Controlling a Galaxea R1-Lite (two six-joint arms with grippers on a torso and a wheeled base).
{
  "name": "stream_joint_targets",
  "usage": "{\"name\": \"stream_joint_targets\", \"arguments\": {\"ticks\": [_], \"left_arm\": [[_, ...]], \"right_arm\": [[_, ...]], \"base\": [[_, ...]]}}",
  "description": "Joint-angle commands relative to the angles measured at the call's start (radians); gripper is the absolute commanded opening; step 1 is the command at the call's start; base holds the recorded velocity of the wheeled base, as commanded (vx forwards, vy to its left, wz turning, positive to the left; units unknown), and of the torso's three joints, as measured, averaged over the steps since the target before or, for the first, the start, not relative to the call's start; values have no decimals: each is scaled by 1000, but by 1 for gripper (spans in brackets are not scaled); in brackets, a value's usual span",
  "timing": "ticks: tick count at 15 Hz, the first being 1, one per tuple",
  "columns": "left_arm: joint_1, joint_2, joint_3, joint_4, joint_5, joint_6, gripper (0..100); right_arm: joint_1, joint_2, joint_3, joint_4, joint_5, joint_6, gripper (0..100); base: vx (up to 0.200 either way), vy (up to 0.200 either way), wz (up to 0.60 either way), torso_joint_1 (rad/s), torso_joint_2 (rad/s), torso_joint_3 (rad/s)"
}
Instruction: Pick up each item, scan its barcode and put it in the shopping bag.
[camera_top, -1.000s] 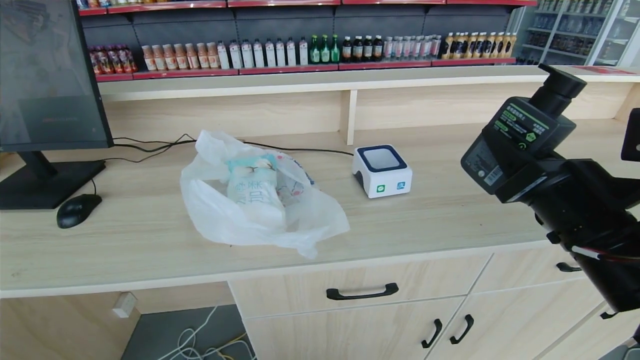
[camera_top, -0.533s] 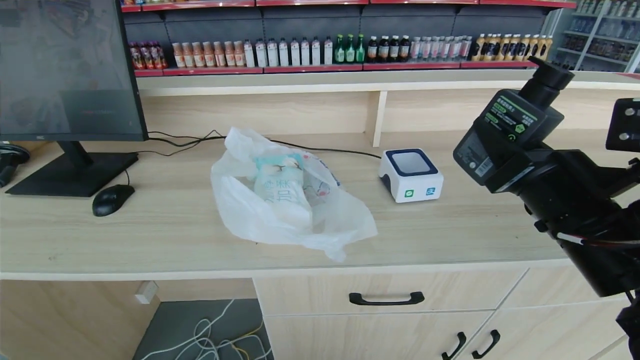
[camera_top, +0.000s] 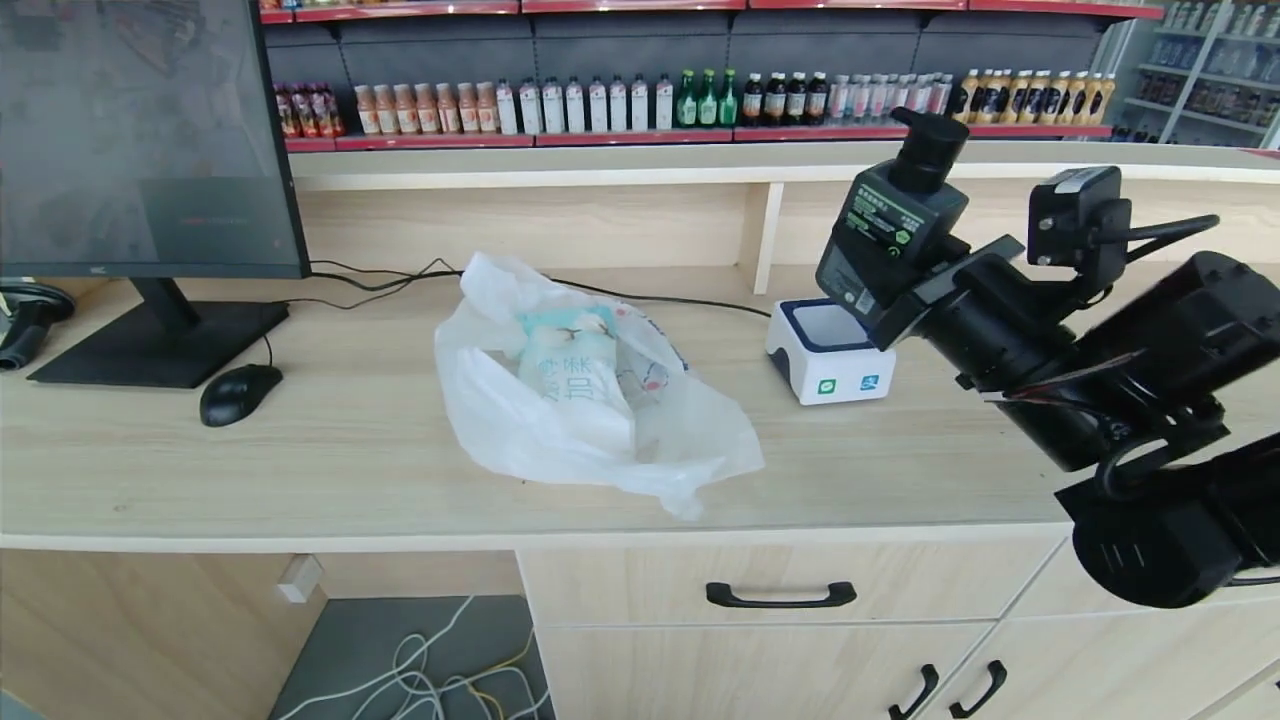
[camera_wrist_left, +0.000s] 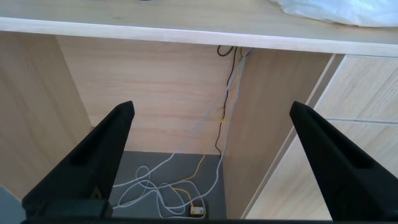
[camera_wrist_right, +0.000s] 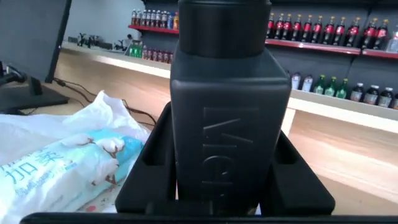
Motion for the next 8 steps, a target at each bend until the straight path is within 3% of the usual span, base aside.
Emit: {"name": "stream_joint_targets", "arguments": {"ticks": [1, 3, 8], "left_arm": [[0, 0, 0, 0, 0, 0, 100], [0, 0, 0, 0, 0, 0, 100], [0, 0, 0, 0, 0, 0, 100]], "right_arm": [[-52, 139, -95, -1, 86, -54, 0], [-48, 181, -153, -1, 116, -86, 0], [-87, 224, -219, -1, 413, -330, 0]], "base": [[0, 0, 0, 0, 0, 0], [0, 0, 0, 0, 0, 0], [0, 0, 0, 0, 0, 0]]}}
